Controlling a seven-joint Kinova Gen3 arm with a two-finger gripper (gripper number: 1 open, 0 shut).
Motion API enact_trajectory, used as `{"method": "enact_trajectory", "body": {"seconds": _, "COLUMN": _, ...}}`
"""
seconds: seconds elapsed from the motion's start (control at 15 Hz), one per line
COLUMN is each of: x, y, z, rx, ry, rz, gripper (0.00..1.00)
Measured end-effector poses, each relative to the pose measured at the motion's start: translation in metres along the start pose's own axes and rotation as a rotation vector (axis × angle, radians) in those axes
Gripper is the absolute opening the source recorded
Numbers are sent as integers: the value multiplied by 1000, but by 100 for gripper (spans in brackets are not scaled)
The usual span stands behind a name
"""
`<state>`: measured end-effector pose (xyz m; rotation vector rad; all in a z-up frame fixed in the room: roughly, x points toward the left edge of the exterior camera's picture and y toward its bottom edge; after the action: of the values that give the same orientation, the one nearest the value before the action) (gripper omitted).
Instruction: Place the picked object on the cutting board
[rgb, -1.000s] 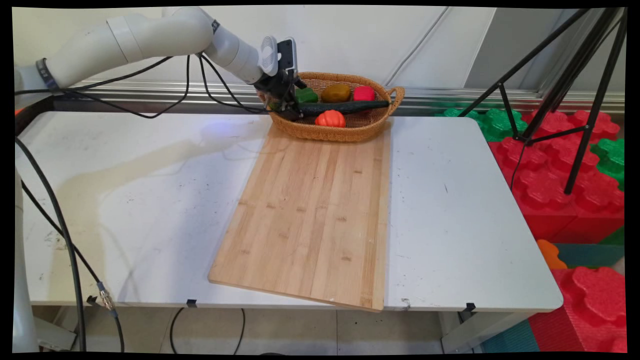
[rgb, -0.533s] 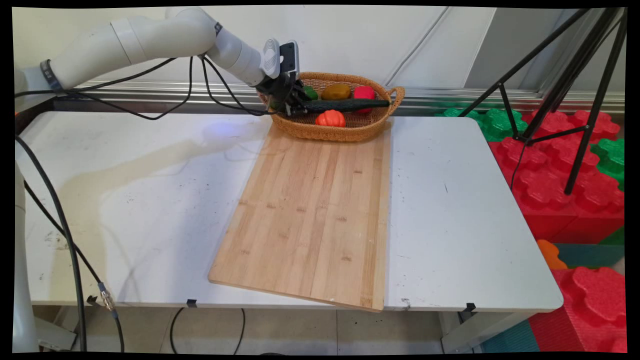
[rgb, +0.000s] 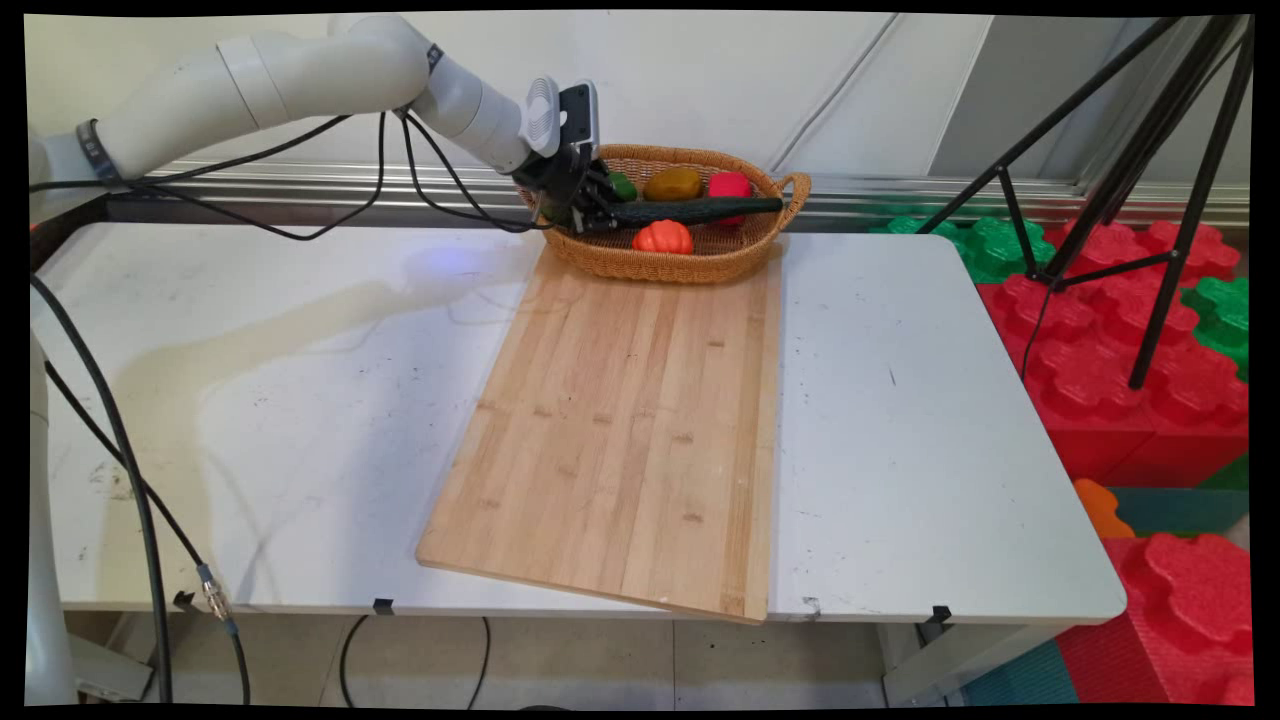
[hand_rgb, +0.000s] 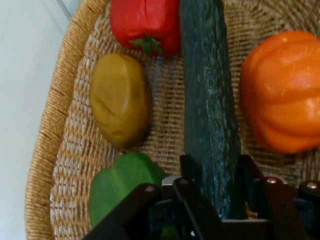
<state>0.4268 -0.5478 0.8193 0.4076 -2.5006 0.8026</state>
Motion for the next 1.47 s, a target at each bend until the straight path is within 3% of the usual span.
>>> {"method": "enact_trajectory", "body": {"seconds": 0.4, "x": 5, "y": -3, "z": -26, "rx": 27, "ry": 30, "rz": -10, "gripper": 0}}
{"method": "enact_trajectory", "body": {"seconds": 0.73, "x": 6, "y": 0, "z": -66, "rx": 31, "ry": 52, "rz": -8, "gripper": 0}}
{"method": "enact_trajectory", "body": {"seconds": 1.2, "x": -2, "y": 12, "z": -124, "rx": -13, "ry": 77, "rz": -17, "gripper": 0}}
{"method": "enact_trajectory", "body": {"seconds": 1.47, "x": -9, "y": 22, "z": -158, "rx": -67, "ry": 86, "rz": -46, "gripper": 0}}
